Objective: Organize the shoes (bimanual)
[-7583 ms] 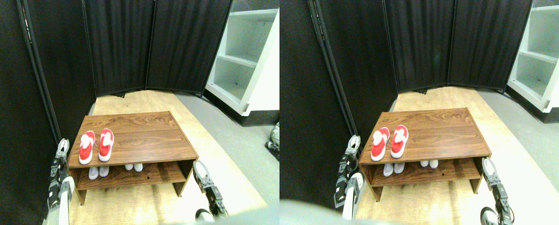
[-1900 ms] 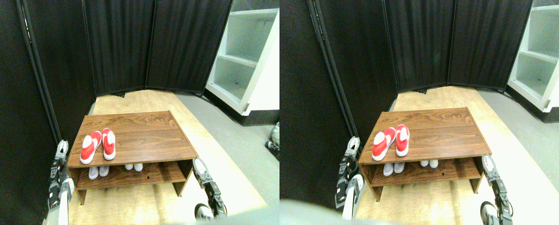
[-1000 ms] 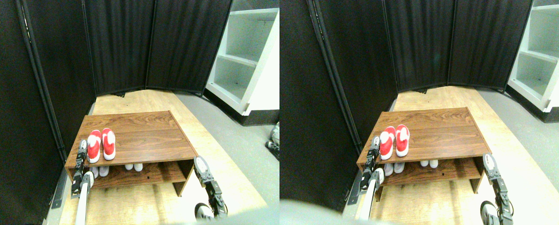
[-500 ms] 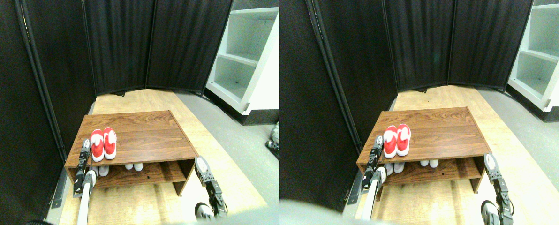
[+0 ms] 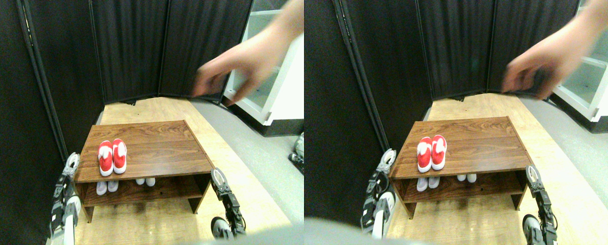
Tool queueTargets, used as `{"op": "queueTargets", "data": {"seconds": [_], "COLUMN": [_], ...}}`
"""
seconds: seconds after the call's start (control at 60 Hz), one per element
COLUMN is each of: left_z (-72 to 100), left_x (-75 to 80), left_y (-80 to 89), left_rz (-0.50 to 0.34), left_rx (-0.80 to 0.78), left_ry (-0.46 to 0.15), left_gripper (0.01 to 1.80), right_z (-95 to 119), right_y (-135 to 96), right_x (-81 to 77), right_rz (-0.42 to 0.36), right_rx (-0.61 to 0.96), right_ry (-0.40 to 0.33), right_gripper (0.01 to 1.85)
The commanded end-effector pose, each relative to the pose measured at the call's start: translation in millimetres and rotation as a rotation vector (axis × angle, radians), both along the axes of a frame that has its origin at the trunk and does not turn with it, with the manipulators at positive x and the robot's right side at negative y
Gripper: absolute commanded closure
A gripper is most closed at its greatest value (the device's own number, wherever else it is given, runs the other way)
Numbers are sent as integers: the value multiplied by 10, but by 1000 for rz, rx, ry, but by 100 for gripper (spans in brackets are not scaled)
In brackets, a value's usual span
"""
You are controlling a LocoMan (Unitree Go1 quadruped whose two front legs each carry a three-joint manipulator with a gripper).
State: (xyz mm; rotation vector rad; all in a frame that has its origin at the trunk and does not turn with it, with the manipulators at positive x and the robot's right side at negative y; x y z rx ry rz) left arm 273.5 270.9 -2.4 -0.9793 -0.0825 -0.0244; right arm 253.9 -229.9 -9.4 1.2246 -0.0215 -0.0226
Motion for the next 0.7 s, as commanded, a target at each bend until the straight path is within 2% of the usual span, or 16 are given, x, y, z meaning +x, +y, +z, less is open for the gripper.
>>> {"op": "queueTargets", "data": {"seconds": [0.017,0.117,0.167,0.233,0.317,0.417,0.617,0.7], "left_z": [78,-22,-102,-178,-262,-325,-437,-446], "left_x": [-186,-310,-379,-453,-540,-604,-676,-690], "left_y": [-49,-92,-115,-159,-266,-397,-590,-629], "left_rz": [-8,-6,-38,-52,-24,16,83,74], "left_rx": [-24,-53,-63,-63,-132,-175,-253,-278], "left_ry": [-60,-55,-33,-35,-13,29,40,41], "left_gripper": [180,180,180,180,180,180,180,180], "right_z": [23,18,14,14,12,7,19,25], "right_y": [50,83,102,129,157,180,213,212], "right_x": [49,70,81,86,93,95,71,42], "right_rz": [22,22,28,28,32,36,43,26], "right_rx": [-5,8,11,3,-2,-19,-42,-29], "right_ry": [-11,-6,-7,-11,-9,-24,-27,-15], "right_gripper": [185,185,185,185,185,185,185,185]}}
